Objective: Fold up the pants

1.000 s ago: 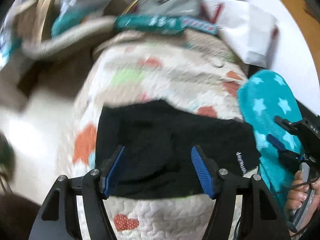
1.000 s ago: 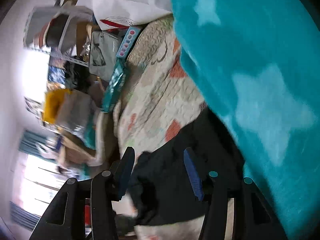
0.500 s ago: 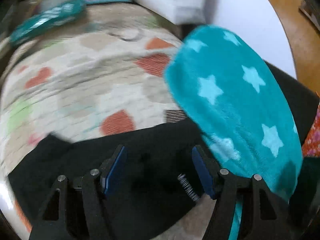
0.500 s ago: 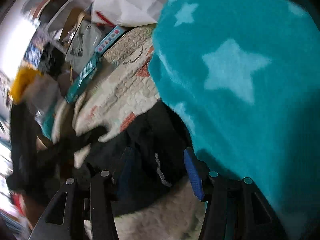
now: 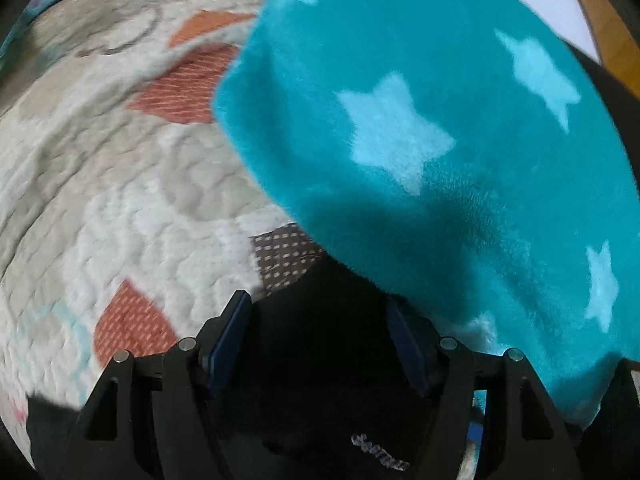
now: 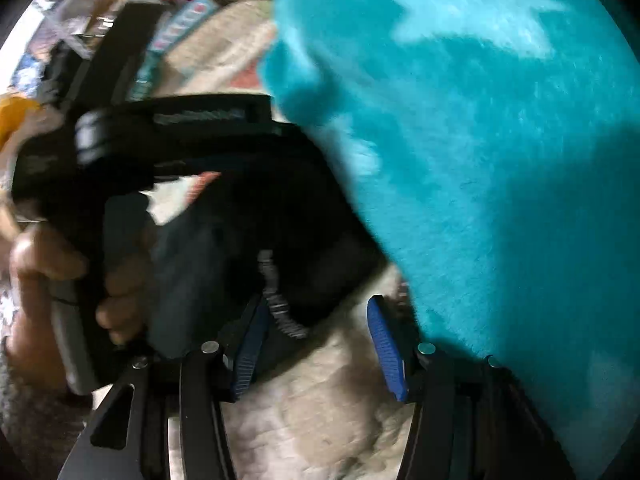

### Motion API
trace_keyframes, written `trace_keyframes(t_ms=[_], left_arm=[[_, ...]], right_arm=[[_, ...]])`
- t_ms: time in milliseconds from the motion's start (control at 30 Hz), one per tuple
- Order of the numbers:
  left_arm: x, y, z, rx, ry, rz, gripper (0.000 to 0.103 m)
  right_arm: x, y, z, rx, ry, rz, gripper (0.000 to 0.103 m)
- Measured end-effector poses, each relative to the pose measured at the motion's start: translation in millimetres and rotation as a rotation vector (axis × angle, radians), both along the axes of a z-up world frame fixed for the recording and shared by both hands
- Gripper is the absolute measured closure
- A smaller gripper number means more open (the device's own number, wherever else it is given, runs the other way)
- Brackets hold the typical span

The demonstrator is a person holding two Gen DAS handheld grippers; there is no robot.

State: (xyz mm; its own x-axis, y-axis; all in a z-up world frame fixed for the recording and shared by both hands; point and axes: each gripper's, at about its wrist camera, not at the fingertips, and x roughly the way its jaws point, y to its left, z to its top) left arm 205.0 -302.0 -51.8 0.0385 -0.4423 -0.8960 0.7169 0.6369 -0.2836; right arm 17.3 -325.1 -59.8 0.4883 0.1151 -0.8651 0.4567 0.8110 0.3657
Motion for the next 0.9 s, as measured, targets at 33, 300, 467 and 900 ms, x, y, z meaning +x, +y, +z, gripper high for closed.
trace_keyframes(t_ms=[33, 300, 467, 900], left_arm=[[0.8, -3.8, -3.0, 0.009, 0.003, -0.013, 0.034], [-14.4, -21.8, -2.5, 0.083, -0.107, -0.041, 0.074], [-21.9, 7.8, 17.0, -0.005, -0.079, 0.052, 0.081], [-26.4, 153.9, 92.5, -0.220, -0.089, 0.293, 0.082]], right_arm=[[2.3, -3.3, -0.8, 0.007, -0.013, -0.021, 0.046], [29.0, -17.2, -12.4, 0.045, -0.062, -0.065, 0.053], [12.8, -22.2, -1.2, 0.115, -0.124, -0.024, 0.079], [-2.6, 92.1, 95.1, -0.119, -0.333, 0.359, 0.082]])
